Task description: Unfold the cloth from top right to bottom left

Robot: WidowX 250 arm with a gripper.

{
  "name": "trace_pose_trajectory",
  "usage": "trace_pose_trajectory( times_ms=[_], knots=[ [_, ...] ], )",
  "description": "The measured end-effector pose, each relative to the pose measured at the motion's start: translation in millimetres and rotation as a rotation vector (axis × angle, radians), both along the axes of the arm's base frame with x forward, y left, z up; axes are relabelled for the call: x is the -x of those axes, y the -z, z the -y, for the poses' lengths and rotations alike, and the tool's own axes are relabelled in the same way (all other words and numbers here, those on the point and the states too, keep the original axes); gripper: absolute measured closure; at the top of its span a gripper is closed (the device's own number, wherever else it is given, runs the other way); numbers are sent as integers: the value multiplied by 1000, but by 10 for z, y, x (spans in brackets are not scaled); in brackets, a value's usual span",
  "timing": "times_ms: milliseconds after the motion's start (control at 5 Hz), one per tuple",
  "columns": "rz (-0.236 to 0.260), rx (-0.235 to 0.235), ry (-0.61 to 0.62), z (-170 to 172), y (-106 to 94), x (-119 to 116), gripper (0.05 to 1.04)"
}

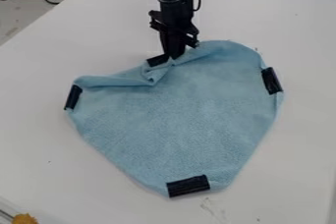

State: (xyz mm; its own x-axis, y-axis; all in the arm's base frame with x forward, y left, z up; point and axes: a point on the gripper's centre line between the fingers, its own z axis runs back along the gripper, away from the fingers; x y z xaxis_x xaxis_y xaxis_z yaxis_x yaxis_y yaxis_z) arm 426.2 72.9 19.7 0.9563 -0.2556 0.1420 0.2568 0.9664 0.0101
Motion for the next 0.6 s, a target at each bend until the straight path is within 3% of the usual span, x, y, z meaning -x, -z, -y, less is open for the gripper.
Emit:
trace_pose_trajectory(
  times_ms=[400,600],
  knots=[
    [-5,-8,-13,-24,29,-1,279],
    [-1,-24,-9,-50,-2,-19,79]
  ],
)
